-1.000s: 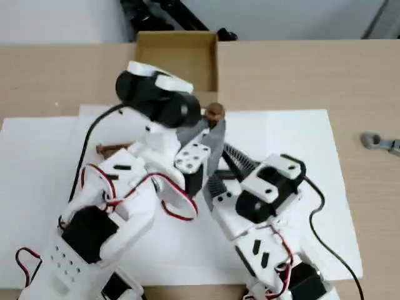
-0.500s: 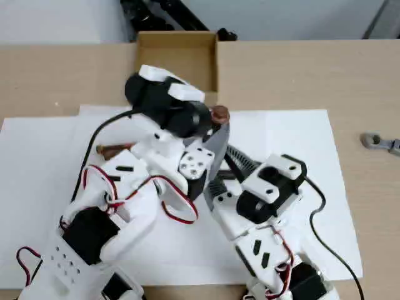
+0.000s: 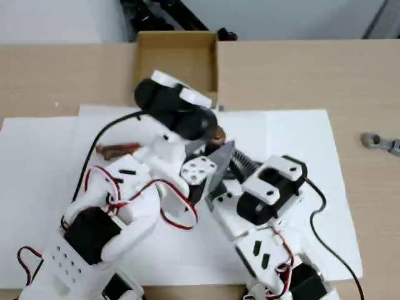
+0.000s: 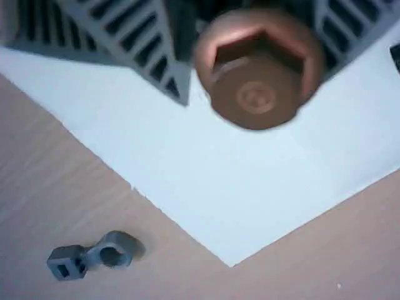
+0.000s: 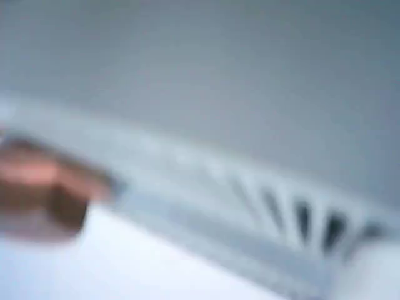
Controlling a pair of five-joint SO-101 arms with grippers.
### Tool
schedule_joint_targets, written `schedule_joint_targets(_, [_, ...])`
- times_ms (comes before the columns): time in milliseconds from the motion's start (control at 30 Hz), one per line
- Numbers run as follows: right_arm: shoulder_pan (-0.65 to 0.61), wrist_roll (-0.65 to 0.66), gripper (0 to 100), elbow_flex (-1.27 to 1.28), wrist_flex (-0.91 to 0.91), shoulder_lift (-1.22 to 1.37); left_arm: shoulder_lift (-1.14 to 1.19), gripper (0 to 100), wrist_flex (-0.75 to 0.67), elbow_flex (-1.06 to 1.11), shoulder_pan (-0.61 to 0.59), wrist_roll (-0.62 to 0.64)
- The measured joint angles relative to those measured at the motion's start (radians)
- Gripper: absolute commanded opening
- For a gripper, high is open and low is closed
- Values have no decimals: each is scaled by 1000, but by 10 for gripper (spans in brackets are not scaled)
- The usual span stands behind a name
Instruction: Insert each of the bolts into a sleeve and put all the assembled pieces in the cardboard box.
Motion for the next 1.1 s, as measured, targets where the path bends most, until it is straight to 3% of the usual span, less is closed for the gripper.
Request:
schedule_joint_targets(867, [-2, 0, 3, 2, 2, 6, -3, 189, 166, -20, -43, 32])
schedule_joint_targets(1100, [5, 0, 3, -81, -25, 147, -5, 107, 167, -57, -133, 32])
